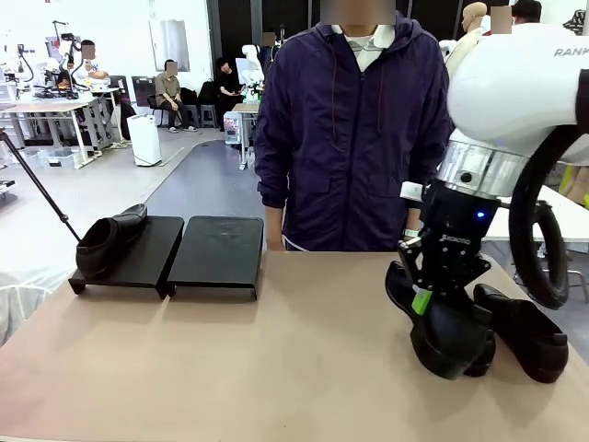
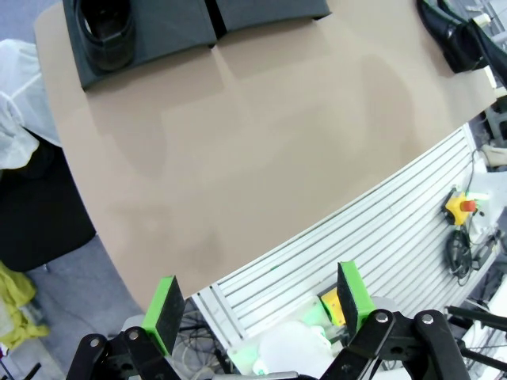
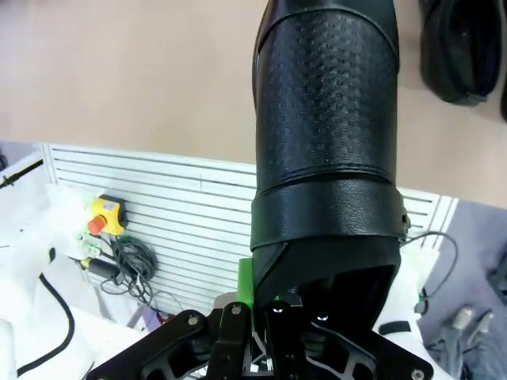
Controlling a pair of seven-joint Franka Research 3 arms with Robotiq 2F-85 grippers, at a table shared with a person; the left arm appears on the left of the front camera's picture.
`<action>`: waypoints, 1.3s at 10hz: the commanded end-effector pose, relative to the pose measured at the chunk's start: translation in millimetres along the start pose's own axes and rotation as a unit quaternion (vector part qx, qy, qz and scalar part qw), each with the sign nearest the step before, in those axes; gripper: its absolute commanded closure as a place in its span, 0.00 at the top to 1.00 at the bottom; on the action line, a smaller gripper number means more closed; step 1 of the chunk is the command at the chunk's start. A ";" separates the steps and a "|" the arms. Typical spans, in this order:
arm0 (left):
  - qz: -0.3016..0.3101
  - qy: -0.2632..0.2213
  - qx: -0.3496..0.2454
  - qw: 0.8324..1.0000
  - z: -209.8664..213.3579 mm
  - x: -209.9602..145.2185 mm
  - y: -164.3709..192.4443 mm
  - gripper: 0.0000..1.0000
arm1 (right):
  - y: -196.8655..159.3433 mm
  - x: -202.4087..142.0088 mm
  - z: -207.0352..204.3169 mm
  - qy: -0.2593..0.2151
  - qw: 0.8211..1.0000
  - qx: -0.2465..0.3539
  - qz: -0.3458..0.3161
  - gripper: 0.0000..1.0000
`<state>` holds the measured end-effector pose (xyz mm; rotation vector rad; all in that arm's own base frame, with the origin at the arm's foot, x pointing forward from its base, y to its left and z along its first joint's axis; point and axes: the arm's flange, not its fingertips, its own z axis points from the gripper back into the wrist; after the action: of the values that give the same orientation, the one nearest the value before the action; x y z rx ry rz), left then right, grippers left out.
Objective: Organize the shoes by placing them on the stand.
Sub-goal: Pick up one Shoe and place it in the middle of the table.
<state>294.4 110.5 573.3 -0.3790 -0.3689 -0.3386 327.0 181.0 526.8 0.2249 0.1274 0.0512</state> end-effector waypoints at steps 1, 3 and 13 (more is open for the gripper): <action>-0.001 0.001 -0.001 1.000 1.7 -0.6 0.4 1.00 | 63.3 0.6 -25.4 -0.037 0.999 -0.016 -0.018 0.00; -0.001 0.001 -0.001 1.000 1.7 -0.6 0.4 1.00 | 125.6 11.4 -61.0 -0.052 0.997 -0.046 -0.023 0.00; -0.001 0.001 -0.001 1.000 1.7 -0.6 0.4 1.00 | 221.9 95.7 -194.0 -0.044 0.994 -0.094 -0.020 0.00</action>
<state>294.4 110.6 573.5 -0.3787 -0.3691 -0.3383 381.3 439.3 367.9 0.0235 0.0590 0.0101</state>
